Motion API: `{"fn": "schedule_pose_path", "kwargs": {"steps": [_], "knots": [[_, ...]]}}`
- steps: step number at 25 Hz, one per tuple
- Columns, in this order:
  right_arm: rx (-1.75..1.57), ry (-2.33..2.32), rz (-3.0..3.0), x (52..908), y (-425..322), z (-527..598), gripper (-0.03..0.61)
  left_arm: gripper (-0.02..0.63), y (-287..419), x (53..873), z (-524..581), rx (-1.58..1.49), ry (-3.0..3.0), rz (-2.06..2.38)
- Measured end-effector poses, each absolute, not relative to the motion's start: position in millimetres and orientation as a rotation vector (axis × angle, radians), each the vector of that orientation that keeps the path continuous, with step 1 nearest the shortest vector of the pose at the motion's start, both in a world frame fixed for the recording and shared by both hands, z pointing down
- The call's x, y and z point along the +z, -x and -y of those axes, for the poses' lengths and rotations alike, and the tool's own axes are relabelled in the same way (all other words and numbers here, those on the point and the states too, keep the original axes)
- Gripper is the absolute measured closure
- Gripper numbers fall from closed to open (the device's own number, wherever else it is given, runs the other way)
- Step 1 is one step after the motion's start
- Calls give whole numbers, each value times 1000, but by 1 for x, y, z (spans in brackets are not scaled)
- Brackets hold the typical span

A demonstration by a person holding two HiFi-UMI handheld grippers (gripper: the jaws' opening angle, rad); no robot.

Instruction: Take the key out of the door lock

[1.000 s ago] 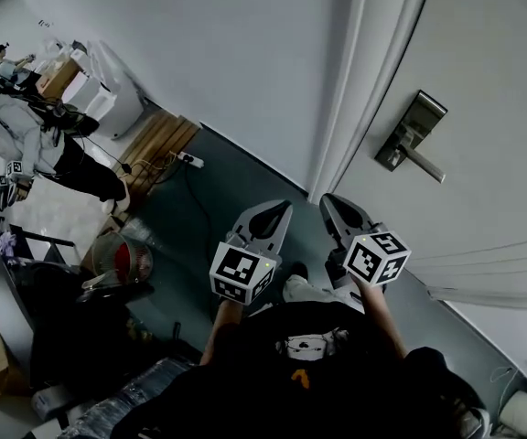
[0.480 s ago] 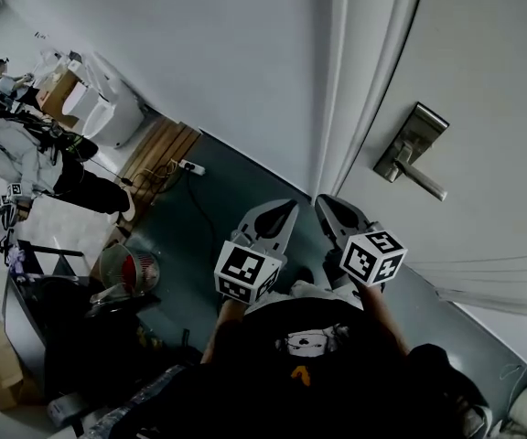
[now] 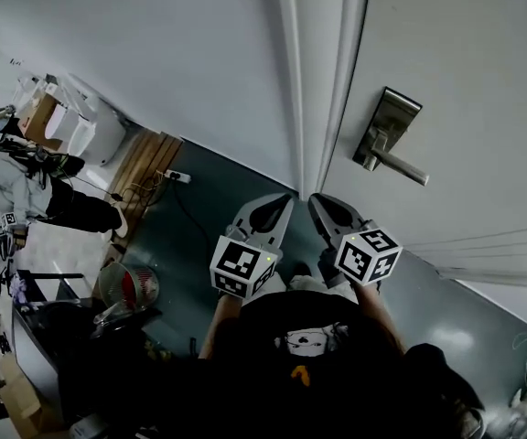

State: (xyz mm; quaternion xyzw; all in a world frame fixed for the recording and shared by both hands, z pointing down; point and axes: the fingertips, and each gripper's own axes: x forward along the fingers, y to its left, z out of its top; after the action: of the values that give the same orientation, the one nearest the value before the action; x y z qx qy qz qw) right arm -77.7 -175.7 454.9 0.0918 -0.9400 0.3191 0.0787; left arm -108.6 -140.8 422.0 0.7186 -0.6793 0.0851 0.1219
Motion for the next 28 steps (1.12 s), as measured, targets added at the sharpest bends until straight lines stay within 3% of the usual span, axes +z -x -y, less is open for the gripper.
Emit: {"fn": "schedule_pose_path", "kwargs": {"steps": [28], "knots": [[1123,-1017,2759,461,45,205,568,606,96,423,166,310,-2543,1442]]}}
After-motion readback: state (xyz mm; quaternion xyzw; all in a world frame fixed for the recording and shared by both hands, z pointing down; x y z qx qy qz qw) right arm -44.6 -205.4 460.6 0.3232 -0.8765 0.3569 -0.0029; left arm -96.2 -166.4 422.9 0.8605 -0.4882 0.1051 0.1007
